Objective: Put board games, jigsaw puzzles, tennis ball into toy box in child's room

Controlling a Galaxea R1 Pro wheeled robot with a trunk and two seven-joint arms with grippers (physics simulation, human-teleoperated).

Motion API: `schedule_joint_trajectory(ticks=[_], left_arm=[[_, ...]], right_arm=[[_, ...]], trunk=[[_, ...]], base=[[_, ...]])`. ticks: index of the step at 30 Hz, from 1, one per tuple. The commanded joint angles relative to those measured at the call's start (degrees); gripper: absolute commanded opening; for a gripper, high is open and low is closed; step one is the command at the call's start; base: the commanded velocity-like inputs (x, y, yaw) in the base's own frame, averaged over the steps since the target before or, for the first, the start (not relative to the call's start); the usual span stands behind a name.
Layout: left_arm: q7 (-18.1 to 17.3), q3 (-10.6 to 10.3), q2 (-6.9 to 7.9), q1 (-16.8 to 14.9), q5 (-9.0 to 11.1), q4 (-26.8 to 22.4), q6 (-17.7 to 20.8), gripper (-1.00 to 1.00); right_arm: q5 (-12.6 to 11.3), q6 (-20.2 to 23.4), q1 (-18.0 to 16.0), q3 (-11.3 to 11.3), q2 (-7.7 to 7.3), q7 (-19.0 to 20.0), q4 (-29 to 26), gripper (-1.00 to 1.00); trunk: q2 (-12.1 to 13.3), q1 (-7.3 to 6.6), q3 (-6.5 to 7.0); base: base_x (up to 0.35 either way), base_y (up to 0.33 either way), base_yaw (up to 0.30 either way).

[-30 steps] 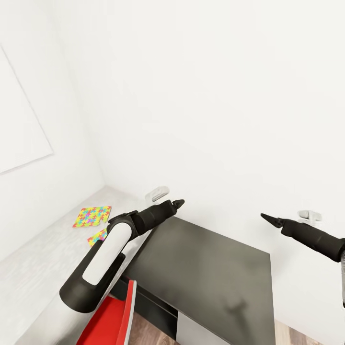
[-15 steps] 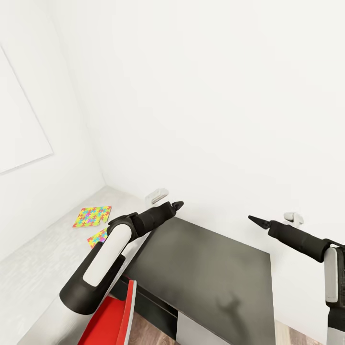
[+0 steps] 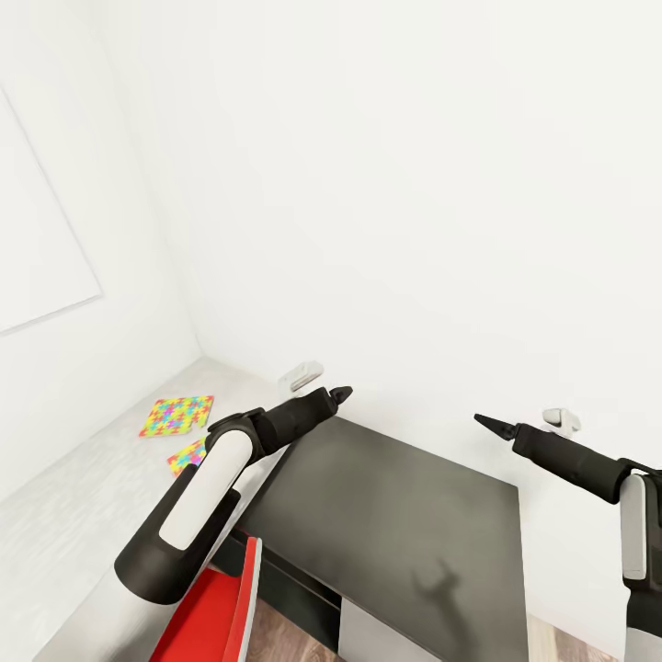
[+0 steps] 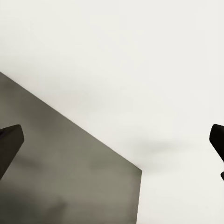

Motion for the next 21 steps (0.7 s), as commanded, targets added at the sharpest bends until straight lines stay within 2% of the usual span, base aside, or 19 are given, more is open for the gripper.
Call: schedule_joint_trajectory(ticks=[1,9,21], left_arm=[[0.53,0.0,-0.01,-0.06,0.48,-0.07,0.04,1.0],[0.53,0.0,0.03,-0.07,0.48,-0.06,0.04,1.0],[0.55,0.02,-0.01,-0.07,0.47,-0.06,0.04,1.0]], right_arm=[[-0.44,0.48,-0.08,-0.04,-0.01,-0.14,-0.01,1.0],[-0.44,0.48,-0.12,-0.06,0.02,-0.14,-0.01,1.0],[-0.44,0.48,-0.13,-0.07,0.03,-0.14,-0.01,1.0]], trunk=[[-0.12,0.04,-0.11],[-0.12,0.04,0.01],[-0.12,0.04,0.06]], base=[[0.0,0.0,-0.055],[0.0,0.0,-0.079],[0.0,0.0,-0.019]])
